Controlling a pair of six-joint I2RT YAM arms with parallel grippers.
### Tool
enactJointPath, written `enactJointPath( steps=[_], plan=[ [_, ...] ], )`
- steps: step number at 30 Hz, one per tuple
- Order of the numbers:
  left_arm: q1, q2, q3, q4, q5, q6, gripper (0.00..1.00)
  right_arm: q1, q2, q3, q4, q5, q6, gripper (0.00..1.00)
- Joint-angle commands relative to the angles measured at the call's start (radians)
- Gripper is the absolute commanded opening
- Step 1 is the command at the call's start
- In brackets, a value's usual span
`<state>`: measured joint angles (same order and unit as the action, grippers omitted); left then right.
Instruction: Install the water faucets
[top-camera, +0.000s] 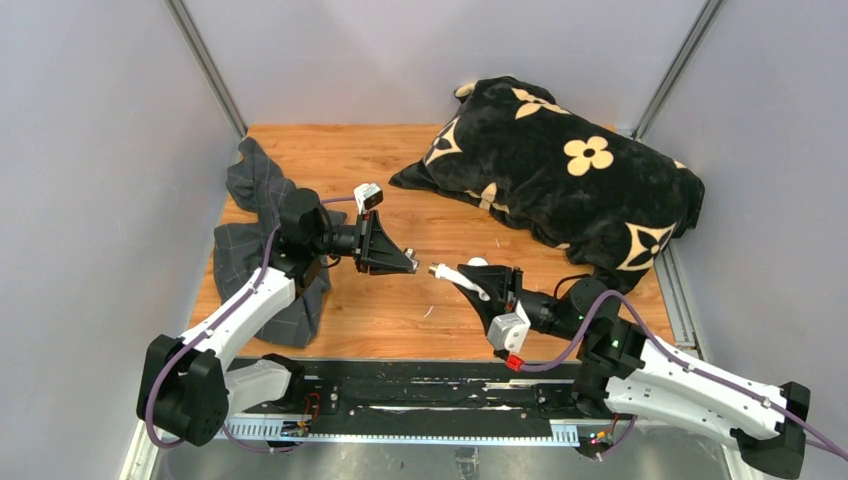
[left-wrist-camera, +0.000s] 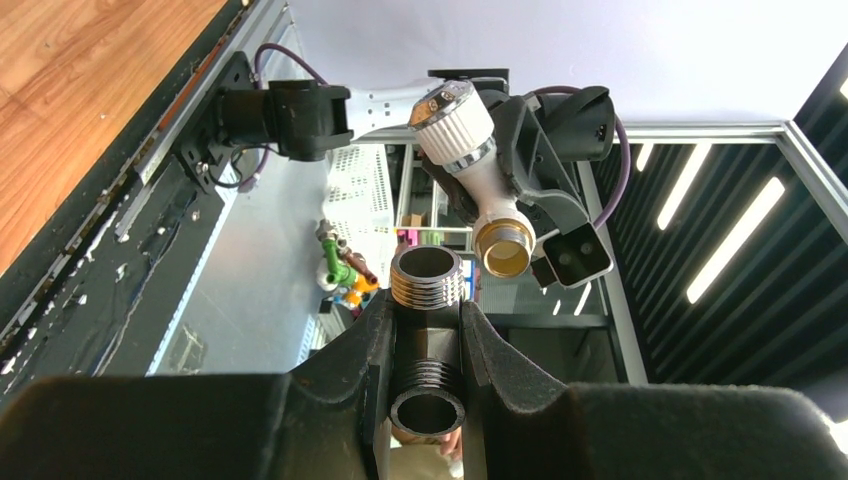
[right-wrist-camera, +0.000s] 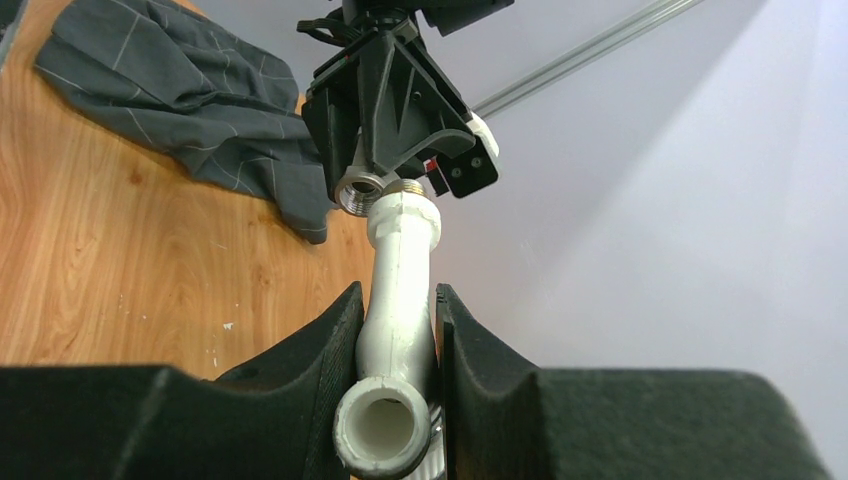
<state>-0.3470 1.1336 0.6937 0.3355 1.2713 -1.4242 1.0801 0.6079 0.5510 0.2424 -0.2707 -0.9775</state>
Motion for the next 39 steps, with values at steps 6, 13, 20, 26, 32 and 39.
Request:
enactJointPath(
  steps=[6, 13, 20, 26, 32, 39],
  plan=[
    [0.009, -0.046, 0.022, 0.023, -0.013, -0.01, 0.0, 0.015, 0.039, -0.028, 0.135, 0.031, -0.043, 0.0],
    [0.01, -0.065, 0.018, 0.023, -0.012, -0.027, 0.0, 0.015, 0.058, -0.06, 0.224, 0.039, -0.016, 0.0],
    [0.009, -0.057, 0.022, 0.023, -0.016, -0.025, 0.0, 0.016, 0.094, -0.055, 0.237, 0.025, -0.006, 0.0],
    [-0.002, -0.05, 0.021, 0.023, -0.036, -0.033, 0.0, 0.016, 0.117, -0.054, 0.252, 0.01, 0.011, 0.0],
    [-0.019, -0.029, 0.022, 0.023, -0.039, -0.028, 0.0, 0.017, 0.123, -0.058, 0.268, 0.002, 0.023, 0.0],
    [-0.032, -0.016, 0.035, 0.023, -0.035, -0.037, 0.0, 0.017, 0.127, -0.054, 0.238, -0.029, 0.043, 0.0]
  ],
)
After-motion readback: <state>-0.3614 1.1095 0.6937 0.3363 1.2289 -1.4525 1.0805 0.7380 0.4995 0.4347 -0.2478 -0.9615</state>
